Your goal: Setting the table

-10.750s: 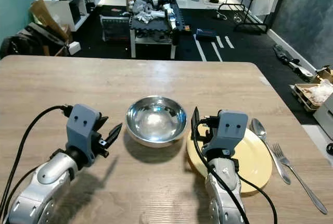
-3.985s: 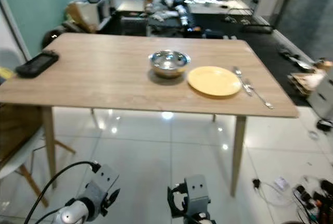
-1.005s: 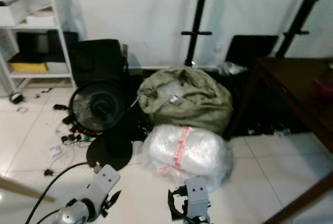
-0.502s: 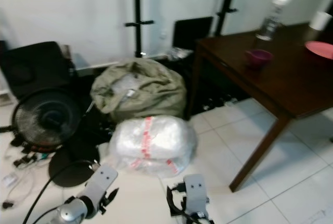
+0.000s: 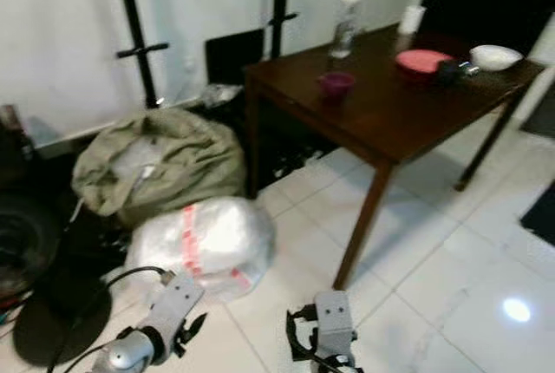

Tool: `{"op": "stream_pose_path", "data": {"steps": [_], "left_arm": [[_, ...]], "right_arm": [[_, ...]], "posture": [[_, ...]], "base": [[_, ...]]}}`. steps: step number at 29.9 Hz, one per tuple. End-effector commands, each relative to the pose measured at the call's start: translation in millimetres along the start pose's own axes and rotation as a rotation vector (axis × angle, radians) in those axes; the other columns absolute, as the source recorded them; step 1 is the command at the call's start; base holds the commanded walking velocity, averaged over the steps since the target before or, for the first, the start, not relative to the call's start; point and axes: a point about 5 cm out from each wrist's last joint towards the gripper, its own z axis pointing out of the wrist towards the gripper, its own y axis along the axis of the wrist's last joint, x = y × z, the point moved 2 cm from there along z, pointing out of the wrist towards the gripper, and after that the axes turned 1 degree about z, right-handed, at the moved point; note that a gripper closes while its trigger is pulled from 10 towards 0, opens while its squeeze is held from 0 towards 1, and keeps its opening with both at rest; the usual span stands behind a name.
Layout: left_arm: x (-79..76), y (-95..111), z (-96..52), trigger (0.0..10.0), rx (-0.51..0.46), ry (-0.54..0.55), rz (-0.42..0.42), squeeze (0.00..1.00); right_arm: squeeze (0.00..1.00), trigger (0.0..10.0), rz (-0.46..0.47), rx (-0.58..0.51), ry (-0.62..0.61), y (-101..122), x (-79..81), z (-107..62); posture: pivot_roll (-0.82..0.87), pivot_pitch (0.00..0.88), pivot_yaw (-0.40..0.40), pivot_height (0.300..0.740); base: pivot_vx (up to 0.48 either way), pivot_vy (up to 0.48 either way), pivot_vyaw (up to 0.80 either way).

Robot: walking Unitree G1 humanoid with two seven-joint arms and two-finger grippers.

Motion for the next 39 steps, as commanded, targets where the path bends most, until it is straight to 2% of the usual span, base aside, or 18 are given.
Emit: {"op": "stream_pose_path", "data": {"steps": [1, 14, 39], "left_arm": [[0.2, -7.2, -4.0, 10.0, 0.01, -0.011, -0.024, 0.0], [-4.1, -1.4, -4.9, 10.0, -0.032, -0.052, -0.049, 0.0], [-2.1, 0.9, -5.3, 10.0, -0.045, -0.047, -0.052, 0.0]], "right_arm": [[0.0, 10.0, 0.007, 0.032, 0.007, -10.0, 4.4, -4.9], [0.0, 10.0, 0.008, 0.031, 0.005, -9.8, 4.2, -5.1], [0.0, 10.0, 0.008, 0.028, 0.005, -8.8, 4.5, -4.3]], "posture": [[0.06, 0.075, 0.094, 0.74], [0.05, 0.077, 0.094, 0.74], [0.05, 0.077, 0.093, 0.74]], "base": [[0.0, 0.0, -0.77], [0.0, 0.0, -0.77], [0.0, 0.0, -0.77]]}}
